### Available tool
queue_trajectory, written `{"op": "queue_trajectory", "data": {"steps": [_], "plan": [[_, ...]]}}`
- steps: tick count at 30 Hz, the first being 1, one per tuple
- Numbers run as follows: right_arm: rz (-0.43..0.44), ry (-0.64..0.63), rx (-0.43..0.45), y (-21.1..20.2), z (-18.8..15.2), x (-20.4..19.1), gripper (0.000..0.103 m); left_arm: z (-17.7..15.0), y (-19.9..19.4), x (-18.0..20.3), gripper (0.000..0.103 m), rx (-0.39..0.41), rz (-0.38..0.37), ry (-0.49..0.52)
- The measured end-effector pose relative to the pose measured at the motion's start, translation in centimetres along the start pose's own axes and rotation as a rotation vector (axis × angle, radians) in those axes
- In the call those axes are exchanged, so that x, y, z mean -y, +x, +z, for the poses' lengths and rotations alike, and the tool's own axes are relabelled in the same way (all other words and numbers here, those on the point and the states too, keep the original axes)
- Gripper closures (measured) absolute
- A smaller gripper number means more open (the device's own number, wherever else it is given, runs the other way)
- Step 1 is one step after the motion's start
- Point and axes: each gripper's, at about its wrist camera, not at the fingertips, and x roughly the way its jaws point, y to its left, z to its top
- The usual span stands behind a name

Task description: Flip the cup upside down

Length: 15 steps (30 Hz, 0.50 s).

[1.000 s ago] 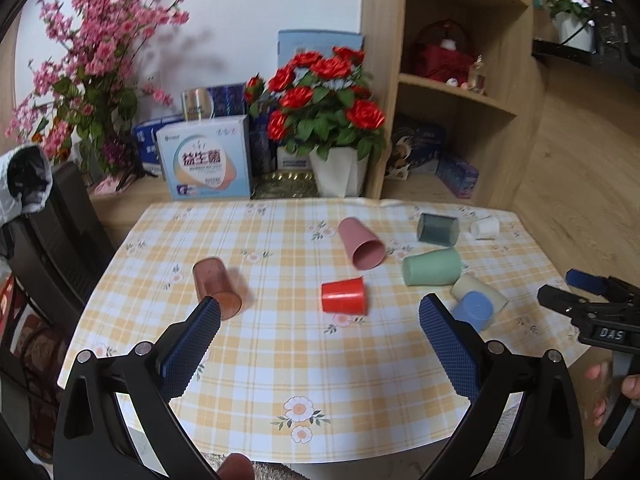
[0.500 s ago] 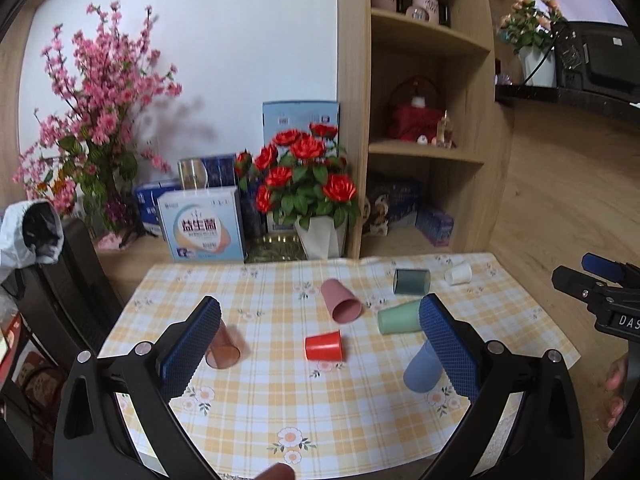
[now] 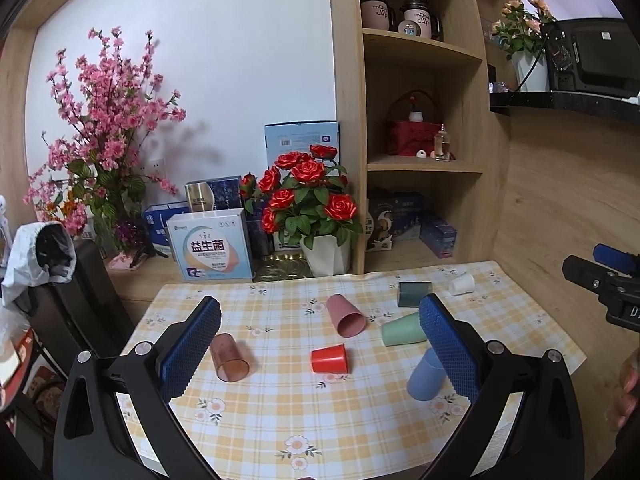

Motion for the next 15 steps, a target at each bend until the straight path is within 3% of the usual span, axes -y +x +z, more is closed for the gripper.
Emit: {"op": "queue_trajectory", "data": {"steps": [15], "plan": [[0.000, -0.006, 0.010, -0.50, 0.28, -0.09, 0.015, 0.36, -0.55, -0.36, 0.006, 0.003, -0.017, -0.017]]}}
